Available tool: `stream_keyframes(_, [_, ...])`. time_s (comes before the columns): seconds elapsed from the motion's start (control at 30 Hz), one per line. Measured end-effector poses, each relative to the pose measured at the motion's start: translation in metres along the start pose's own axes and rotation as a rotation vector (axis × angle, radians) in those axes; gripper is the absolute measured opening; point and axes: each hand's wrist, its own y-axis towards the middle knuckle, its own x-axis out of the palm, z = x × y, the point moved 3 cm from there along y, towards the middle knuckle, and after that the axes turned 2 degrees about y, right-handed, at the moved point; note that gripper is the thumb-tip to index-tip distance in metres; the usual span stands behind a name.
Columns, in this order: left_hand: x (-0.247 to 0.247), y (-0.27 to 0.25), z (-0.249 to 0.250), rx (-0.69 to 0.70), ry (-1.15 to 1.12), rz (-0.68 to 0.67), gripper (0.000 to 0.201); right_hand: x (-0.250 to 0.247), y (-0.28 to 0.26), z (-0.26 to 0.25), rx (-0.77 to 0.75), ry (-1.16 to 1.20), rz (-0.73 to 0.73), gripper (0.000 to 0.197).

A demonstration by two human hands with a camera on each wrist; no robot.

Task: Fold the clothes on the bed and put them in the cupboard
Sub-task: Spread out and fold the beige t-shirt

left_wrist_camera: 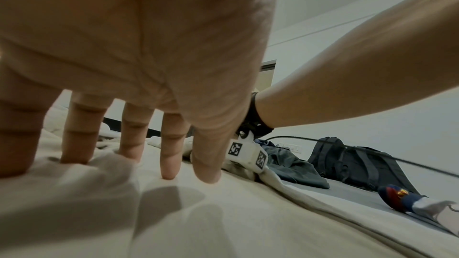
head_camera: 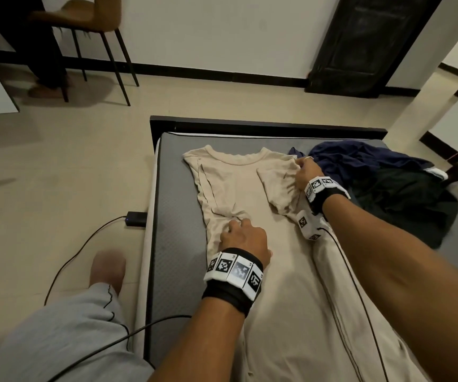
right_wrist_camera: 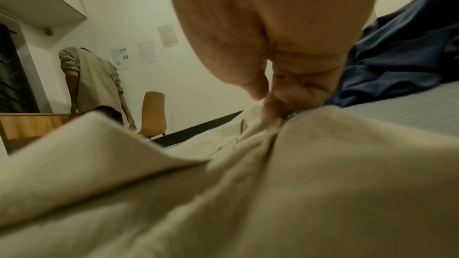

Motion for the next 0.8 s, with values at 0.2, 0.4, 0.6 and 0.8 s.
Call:
stream_keyframes(0.2, [0.001, 0.006, 0.003, -0.036, 0.014, 0.009, 0.049, 0.004, -0.023, -0.017, -0.125, -0.113, -0.031, 0.048])
stream_keyframes(0.4, [0.002, 0.005, 0.003, -0.029, 0.026, 0.028, 0.049, 0.033, -0.034, -0.021, -0.014, -0.305, -0.173, 0.054])
stream_keyframes(0.6, [0.003, 0.005, 0.001, -0.023, 0.018, 0.040, 0.049, 0.026, -0.026, -0.029, -0.027, 0.030, -0.226, 0.046])
stream_keyframes(0.8, [0.002, 0.005, 0.002, -0.025, 0.014, 0.051, 0.048, 0.012, -0.019, -0.015, -0.099, 0.256, -0.103, 0.025])
